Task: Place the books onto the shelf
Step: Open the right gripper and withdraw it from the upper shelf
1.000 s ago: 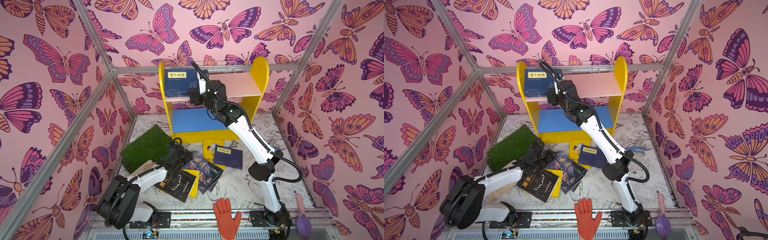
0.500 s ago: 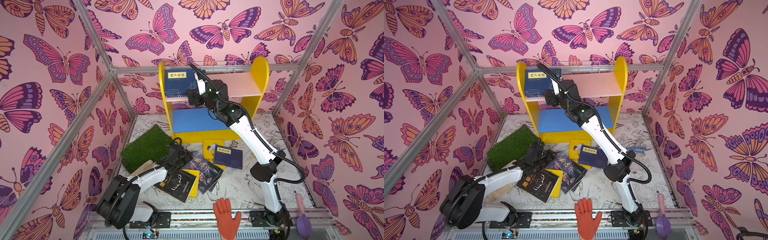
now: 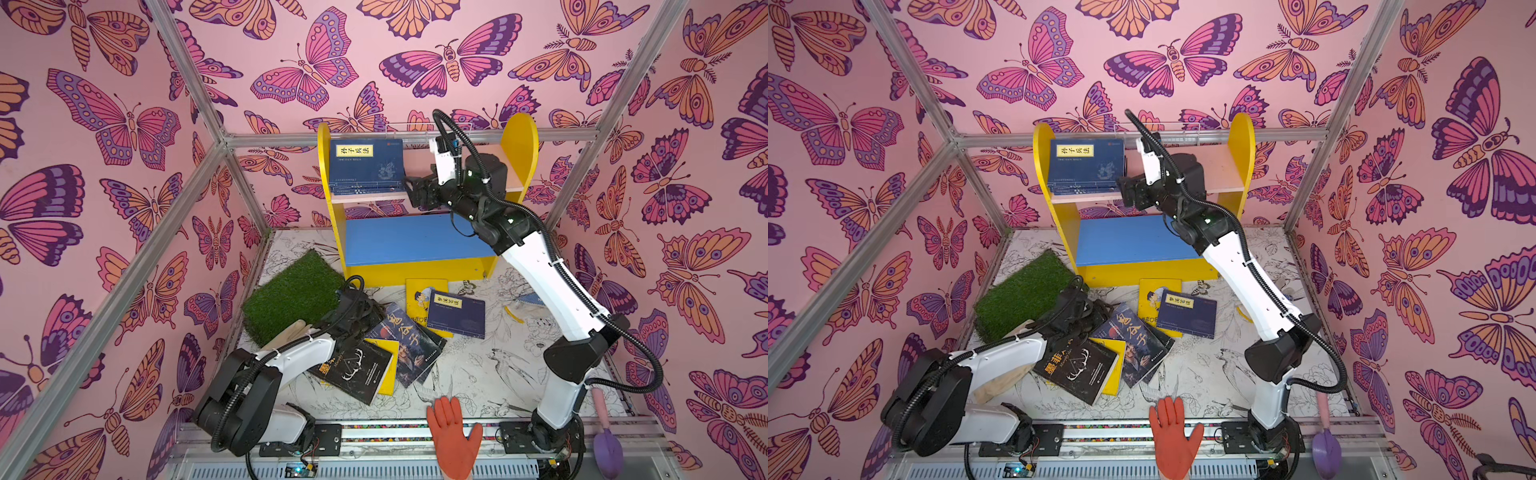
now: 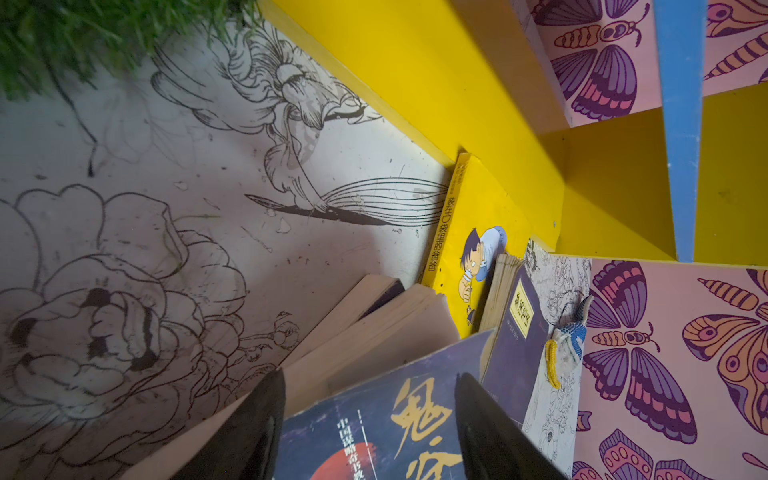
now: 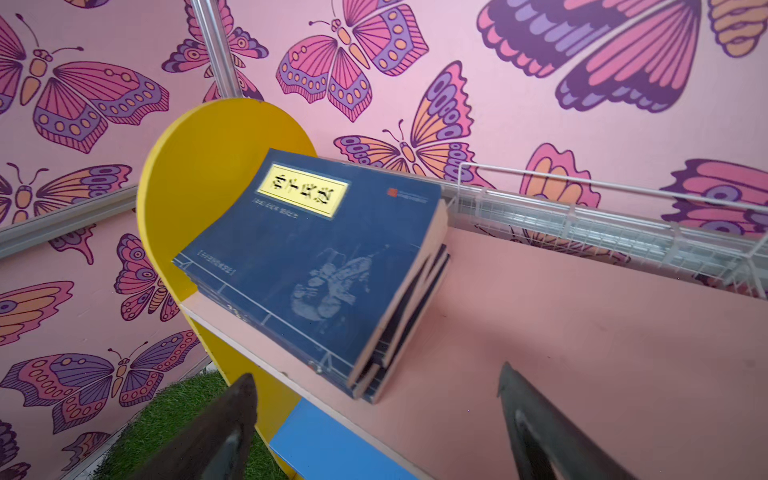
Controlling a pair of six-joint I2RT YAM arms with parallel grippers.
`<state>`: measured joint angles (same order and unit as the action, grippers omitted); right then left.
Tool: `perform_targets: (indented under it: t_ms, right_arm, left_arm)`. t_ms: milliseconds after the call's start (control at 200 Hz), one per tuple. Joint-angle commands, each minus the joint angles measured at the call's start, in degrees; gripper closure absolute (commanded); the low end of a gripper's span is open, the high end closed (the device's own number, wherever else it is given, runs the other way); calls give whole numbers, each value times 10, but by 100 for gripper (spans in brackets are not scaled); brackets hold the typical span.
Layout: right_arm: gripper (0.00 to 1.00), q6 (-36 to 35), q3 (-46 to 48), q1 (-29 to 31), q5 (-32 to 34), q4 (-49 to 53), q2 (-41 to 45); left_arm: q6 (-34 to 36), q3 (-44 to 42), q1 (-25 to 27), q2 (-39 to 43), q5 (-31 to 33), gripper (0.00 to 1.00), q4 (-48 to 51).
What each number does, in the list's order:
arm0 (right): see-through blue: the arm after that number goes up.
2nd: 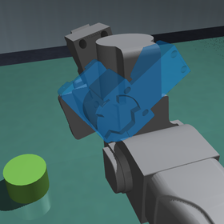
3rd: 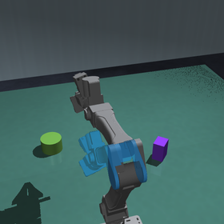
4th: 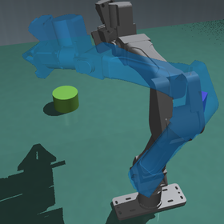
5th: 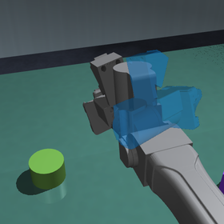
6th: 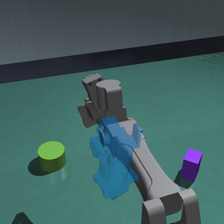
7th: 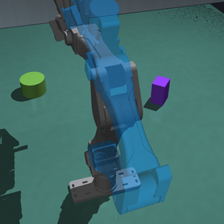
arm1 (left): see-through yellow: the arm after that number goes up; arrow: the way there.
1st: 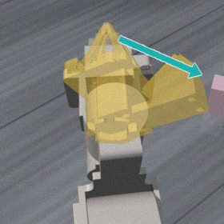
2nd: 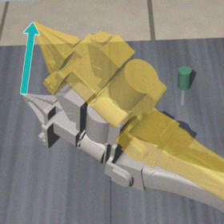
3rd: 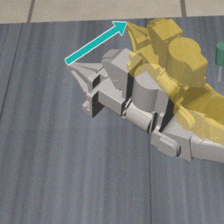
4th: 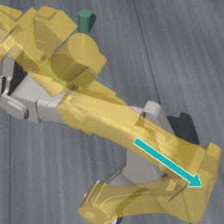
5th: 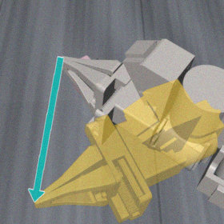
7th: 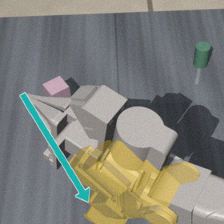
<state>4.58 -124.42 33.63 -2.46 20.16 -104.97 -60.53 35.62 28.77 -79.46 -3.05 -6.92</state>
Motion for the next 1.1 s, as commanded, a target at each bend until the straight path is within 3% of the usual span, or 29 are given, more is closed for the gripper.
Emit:
perform_targets:
  t_ms: [0, 641, 1097]
  right_arm:
    - [10, -2, 24, -8, -66, -8, 0]
    - [17, 24, -58, -19, -127, -5, -97]
    - [51, 44, -82, -19, -166, 15, -119]
  left_arm:
    - [2, -8, -4, 2, 2, 33, 12]
    - [3, -6, -4, -1, 1, 33, 13]
    - [-2, -6, -8, -9, -6, 33, 13]
